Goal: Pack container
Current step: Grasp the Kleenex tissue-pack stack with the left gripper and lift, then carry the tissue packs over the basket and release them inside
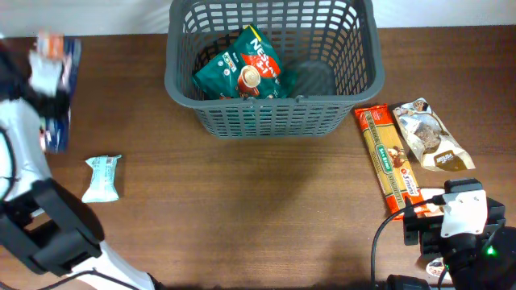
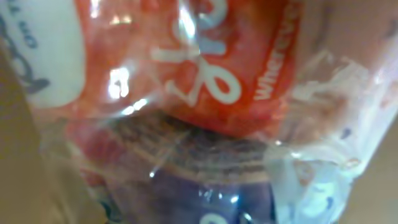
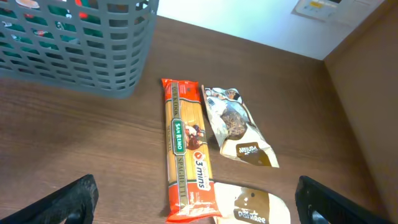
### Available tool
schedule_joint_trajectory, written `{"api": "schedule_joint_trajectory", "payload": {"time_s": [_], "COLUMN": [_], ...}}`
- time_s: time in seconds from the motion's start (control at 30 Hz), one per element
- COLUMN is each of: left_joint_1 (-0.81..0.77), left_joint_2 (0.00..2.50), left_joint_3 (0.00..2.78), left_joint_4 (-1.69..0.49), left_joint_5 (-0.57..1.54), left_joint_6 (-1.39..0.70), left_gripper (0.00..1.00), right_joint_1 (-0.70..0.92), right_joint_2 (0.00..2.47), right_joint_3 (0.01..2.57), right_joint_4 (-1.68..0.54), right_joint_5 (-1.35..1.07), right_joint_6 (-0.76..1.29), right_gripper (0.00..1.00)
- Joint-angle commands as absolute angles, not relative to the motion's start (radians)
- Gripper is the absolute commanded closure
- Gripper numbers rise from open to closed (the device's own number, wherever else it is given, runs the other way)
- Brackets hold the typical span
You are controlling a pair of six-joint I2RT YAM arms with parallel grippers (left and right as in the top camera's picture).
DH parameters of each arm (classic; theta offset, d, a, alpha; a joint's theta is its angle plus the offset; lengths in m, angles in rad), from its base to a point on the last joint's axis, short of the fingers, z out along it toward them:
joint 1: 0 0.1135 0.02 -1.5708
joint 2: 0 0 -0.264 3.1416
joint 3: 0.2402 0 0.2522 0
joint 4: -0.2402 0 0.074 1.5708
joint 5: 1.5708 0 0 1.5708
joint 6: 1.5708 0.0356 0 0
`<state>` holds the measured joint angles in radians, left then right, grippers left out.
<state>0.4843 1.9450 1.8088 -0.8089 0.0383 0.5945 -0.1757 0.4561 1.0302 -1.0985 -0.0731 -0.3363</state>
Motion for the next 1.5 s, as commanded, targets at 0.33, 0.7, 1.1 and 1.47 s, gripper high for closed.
{"api": "schedule_joint_trajectory", "payload": {"time_s": [0.33, 0.7, 1.1, 1.47], "left_joint_1": [0.060, -0.281, -0.323, -0.323], "left_joint_2": [1.736, 1.797, 1.986, 1.995], "left_joint_3": [2.205, 2.205, 2.205, 2.206], "left_joint_4": [-0.804, -0.839, -1.049, -1.003], "left_joint_5": [0.144, 0.319, 0.389, 0.390], "left_joint_6": [0.360, 0.658, 0.806, 0.801], "left_gripper": [0.98, 0.98, 0.98, 0.00], "right_joint_1": [-0.170, -0.170, -0.170, -0.170], "right_joint_2": [0.452, 0.452, 0.452, 0.452], "right_joint_3": [1.030, 1.030, 1.030, 1.030], "right_joint_4": [-1.096, -1.096, -1.096, -1.096], "right_joint_5": [-0.086, -0.086, -0.086, -0.086], "right_joint_6": [-0.324, -0.324, -0.324, -0.324], "right_gripper": [0.01, 0.01, 0.01, 0.01]}}
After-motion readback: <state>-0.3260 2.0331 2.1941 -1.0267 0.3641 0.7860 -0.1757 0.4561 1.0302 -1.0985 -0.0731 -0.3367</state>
